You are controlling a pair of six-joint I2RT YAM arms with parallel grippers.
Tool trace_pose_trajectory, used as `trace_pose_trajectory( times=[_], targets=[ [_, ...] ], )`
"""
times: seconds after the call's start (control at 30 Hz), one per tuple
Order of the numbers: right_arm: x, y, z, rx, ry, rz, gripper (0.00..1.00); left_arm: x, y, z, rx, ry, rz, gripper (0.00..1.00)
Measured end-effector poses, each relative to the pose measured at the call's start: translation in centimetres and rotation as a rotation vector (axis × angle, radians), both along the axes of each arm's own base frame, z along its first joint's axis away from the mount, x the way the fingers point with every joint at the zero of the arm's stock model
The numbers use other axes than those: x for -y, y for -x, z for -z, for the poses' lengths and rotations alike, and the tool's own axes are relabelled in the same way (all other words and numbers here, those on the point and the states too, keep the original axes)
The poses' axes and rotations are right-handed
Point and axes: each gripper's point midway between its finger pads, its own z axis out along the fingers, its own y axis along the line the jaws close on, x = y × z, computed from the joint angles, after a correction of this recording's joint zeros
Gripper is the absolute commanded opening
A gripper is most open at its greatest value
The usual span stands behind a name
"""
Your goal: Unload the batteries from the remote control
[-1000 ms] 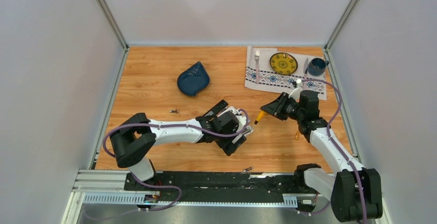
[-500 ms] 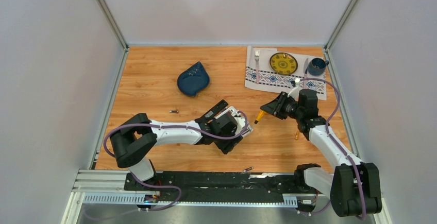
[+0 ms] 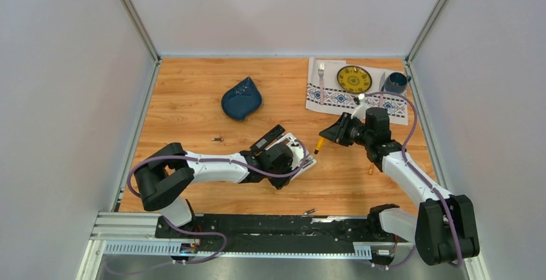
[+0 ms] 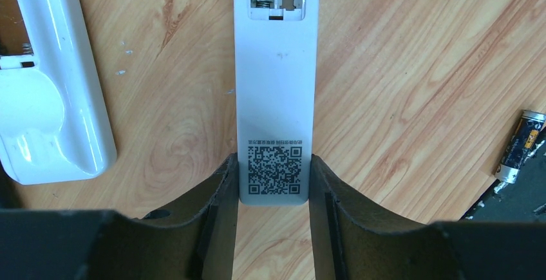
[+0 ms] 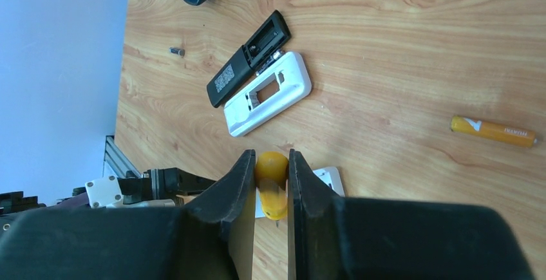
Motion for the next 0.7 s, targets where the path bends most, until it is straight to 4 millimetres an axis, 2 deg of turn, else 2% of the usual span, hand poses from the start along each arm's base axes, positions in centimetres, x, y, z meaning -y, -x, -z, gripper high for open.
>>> trace_pose_trajectory(
  times=[0.27,0.7],
  targets=[
    [-0.2,-1.0,-0.6,0.071,0.084,-0.005,0.00,0.1,0.2,0.0,-0.005,0.003,0.014,0.00],
    [-0.1,-2.0,2.9,0.030,0.198,0.024,0.00,0.2,0.3,-0.1,-0.022,0.012,0.025,0.00]
  ],
)
